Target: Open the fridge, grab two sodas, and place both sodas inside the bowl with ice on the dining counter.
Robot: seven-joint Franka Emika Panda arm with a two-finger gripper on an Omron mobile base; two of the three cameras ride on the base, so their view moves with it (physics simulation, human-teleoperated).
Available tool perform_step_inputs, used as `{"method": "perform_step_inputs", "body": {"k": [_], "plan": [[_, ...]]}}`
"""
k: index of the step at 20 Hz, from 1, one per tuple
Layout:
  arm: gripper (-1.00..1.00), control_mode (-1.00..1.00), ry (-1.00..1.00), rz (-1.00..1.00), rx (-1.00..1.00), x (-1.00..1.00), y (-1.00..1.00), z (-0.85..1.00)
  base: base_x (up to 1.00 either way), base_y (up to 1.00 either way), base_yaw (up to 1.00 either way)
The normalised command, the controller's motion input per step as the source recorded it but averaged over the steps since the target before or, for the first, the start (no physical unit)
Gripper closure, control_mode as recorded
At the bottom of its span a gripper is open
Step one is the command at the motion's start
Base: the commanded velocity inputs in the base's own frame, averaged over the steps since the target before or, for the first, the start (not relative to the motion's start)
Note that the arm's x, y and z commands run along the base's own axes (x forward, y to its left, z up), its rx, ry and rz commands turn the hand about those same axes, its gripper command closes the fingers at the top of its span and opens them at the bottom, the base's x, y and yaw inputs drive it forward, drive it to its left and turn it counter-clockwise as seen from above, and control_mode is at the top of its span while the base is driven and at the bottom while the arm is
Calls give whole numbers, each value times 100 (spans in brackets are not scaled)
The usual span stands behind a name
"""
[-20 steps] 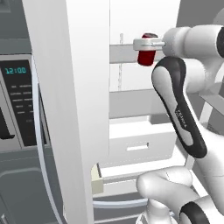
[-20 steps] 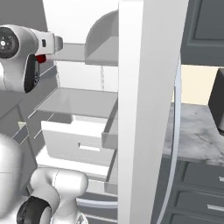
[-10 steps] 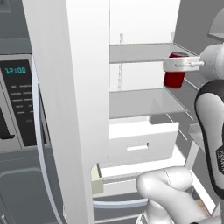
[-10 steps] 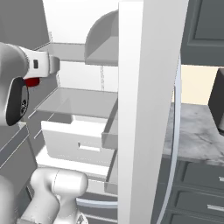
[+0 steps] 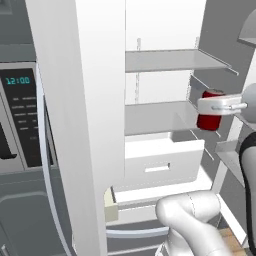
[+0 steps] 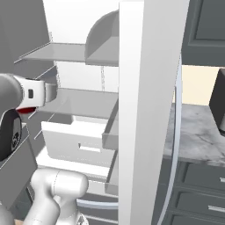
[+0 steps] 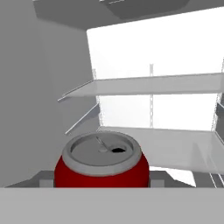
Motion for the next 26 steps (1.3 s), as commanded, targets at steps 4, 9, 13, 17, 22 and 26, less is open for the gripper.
{"method": "perform_step_inputs", "body": {"k": [4,9,13,17,22,26], "plan": [[100,-100,2,-5,0,-45,-1,-29,0,0,0],[100,100,0,0,0,0,0,0,-63,1,-9],[100,100,0,0,0,0,0,0,-73,1,-22],[100,100,0,0,0,0,0,0,-72,3,-30],[100,100,0,0,0,0,0,0,-62,32,-41],[100,100,0,0,0,0,0,0,-59,54,-46]]}}
